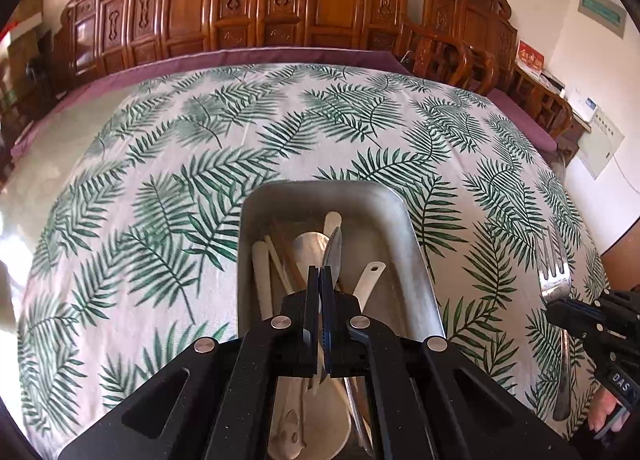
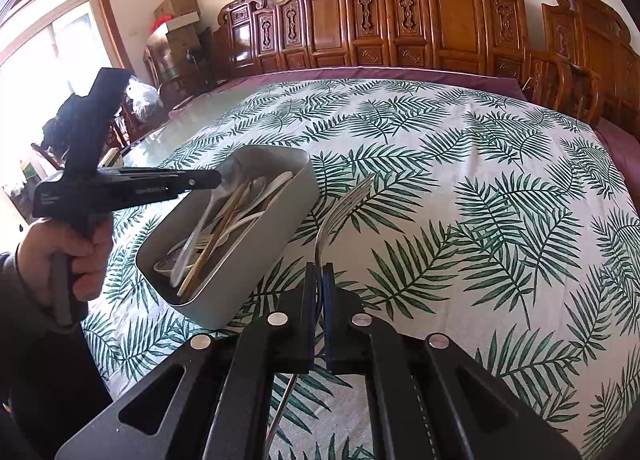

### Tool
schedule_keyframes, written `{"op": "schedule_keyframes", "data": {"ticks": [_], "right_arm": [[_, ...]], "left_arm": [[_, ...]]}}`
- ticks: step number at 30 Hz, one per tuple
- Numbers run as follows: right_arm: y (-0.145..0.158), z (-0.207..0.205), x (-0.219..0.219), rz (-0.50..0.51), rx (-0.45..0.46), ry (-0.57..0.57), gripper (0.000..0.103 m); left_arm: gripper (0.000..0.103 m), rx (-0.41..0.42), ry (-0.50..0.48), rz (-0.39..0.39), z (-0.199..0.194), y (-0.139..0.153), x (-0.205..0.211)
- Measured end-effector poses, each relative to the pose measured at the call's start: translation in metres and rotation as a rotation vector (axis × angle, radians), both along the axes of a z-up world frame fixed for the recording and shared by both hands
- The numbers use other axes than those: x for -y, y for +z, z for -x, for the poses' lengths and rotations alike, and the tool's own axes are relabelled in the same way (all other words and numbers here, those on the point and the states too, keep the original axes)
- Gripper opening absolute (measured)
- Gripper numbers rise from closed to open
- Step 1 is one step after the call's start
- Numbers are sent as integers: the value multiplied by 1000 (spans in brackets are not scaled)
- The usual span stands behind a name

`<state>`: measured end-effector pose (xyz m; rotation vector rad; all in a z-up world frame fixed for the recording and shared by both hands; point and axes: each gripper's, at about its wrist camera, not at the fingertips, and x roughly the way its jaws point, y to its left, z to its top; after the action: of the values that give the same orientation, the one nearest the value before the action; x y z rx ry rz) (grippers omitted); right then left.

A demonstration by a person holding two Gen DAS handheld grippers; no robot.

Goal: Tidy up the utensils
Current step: 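Lower the metal spoon into the tray and open the left tool while the right tool holds the fork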

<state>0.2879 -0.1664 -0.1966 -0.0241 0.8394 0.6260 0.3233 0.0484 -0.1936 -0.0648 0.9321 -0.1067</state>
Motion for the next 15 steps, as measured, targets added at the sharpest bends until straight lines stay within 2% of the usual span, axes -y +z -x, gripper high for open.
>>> {"op": "schedule_keyframes", "data": {"ticks": [5,12,14,15], "right_arm": [[2,1,-3,2,6,-4,4],[5,3,-8,6,11,-1,4],[7,4,-12,7,13,4,4],[10,4,-15,7,16,8,4]], "left_arm": [[0,-22,-19,26,-4,-11,6],[2,-39,-33,20,-5,-16,9],[5,-28,-33,24,-3,-11,7],[10,-20,-31,22,-2,-8,6]]}}
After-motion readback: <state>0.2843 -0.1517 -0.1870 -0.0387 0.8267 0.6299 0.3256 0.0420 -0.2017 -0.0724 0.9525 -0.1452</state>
